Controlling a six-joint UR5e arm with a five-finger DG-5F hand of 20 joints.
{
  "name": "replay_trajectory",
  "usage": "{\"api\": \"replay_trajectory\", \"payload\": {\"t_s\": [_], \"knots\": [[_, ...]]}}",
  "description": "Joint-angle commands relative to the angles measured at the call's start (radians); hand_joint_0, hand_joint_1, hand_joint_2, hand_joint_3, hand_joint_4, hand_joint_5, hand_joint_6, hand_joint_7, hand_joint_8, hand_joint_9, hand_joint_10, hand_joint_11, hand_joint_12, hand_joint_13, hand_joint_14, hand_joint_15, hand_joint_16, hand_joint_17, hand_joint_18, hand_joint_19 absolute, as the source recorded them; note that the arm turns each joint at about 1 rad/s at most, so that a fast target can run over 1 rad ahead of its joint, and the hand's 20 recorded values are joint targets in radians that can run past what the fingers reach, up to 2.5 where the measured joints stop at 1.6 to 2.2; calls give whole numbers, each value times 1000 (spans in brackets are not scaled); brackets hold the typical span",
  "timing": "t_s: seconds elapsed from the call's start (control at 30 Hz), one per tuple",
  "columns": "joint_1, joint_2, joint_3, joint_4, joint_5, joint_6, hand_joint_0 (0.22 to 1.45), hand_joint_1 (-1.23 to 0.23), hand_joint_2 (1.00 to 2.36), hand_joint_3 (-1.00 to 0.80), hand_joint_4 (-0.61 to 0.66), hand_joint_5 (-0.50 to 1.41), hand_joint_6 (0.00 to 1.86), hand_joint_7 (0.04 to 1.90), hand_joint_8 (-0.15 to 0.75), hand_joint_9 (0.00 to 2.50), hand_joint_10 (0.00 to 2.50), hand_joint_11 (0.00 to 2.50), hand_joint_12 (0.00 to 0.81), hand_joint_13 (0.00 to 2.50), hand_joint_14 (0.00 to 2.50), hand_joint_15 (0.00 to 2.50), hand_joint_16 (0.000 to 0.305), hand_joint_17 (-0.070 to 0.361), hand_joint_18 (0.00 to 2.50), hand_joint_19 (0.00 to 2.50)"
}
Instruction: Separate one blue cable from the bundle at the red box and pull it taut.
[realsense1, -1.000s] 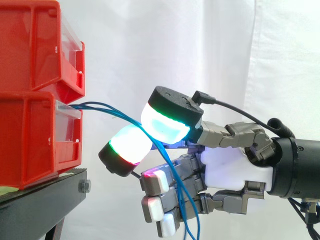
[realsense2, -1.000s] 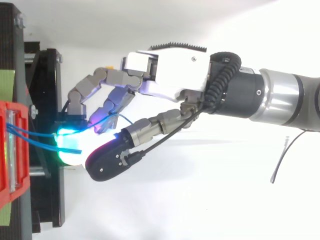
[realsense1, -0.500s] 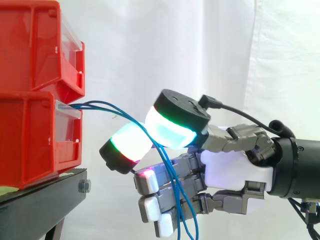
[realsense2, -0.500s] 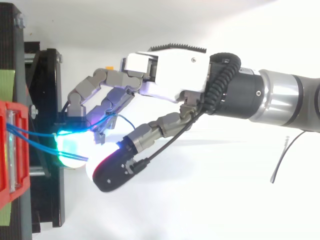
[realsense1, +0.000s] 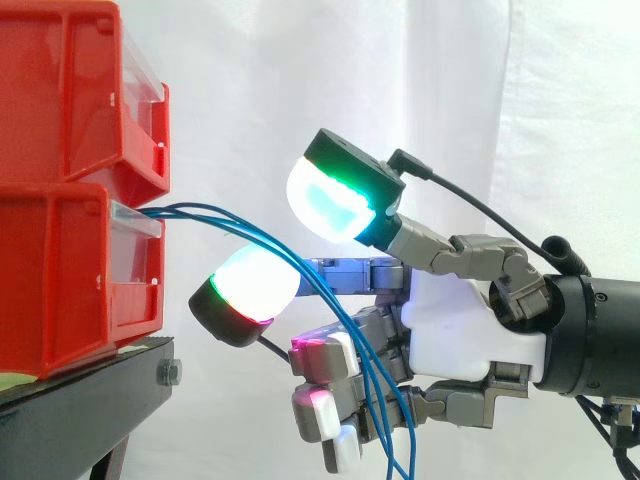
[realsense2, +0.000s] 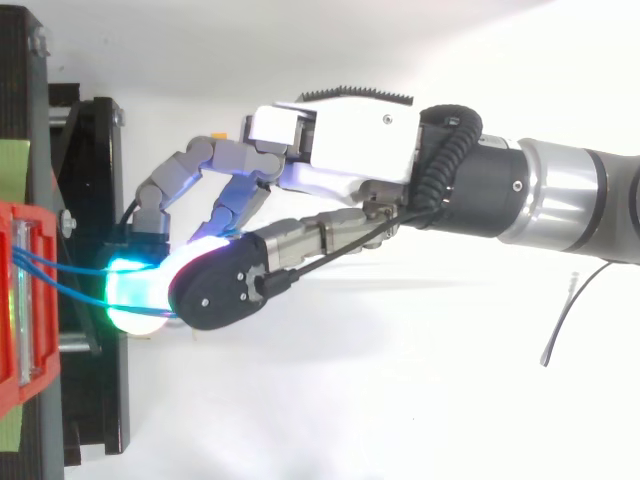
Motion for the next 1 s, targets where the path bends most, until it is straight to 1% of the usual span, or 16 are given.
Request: {"api": "replay_trajectory", "payload": {"t_s": [0.0,0.13,0.17,0.2,0.23,0.3,0.37,0.4,0.57,0.67,0.73,0.83,0.87,0.9,0.93,0.97], "knots": [[-1,1,0,0,0,0,615,-440,1000,-500,10,-172,932,750,254,1116,21,1202,363,1041,31,808,52,116,893,839],[1,-1,0,0,0,0,624,-612,1012,-354,22,-174,937,745,257,1090,21,1209,368,1032,29,804,52,118,881,841],[1,-1,0,0,0,0,622,-615,1013,-343,20,-175,938,741,258,1087,20,1205,368,1031,28,809,53,119,881,833],[1,-1,0,0,0,0,643,-717,1014,-321,9,-180,942,752,259,1063,21,1201,368,1025,28,798,53,119,883,829],[-1,-1,0,0,0,0,693,-822,1014,-330,-57,-185,948,781,251,1048,21,1198,362,1008,29,794,53,120,893,799],[-1,-1,0,-2,0,0,737,-894,1011,-378,-88,-186,955,782,238,1094,18,1279,358,1005,29,786,52,116,900,781],[1,1,0,-2,0,0,771,-909,1004,-458,-102,-184,961,757,227,1151,13,1434,357,1005,29,799,51,114,900,788],[1,1,0,-3,0,0,785,-919,1000,-500,-81,-179,965,813,219,1181,10,1489,359,1013,29,817,51,114,909,778],[1,-1,0,-3,0,0,736,-972,1000,-500,-65,-162,968,856,222,1222,8,1565,364,1018,31,825,50,112,921,777],[-1,1,0,-5,2,0,621,-1014,1000,-500,-25,-140,958,853,221,1251,8,1571,362,1020,32,841,49,111,913,806],[2,1,0,-9,5,5,502,-992,1000,-500,-2,-130,954,832,252,1284,6,1552,386,1040,31,850,53,120,940,819],[1,1,0,-9,8,8,444,-869,1000,-500,20,-121,947,791,288,1341,4,1512,413,1071,29,835,59,132,973,828],[1,1,0,-9,8,8,455,-762,1000,-500,24,-117,939,797,280,1375,6,1518,414,1101,27,833,59,133,1000,835],[2,1,0,-11,8,8,460,-723,1000,-500,23,-117,937,804,278,1379,6,1530,414,1110,27,841,59,132,999,839],[2,1,0,-12,8,8,496,-589,1000,-500,12,-116,929,827,255,1388,8,1555,397,1111,26,849,55,124,978,863],[1,1,0,-12,8,8,531,-520,1000,-500,1,-117,923,861,240,1387,10,1551,386,1109,29,856,52,118,964,878]]}}
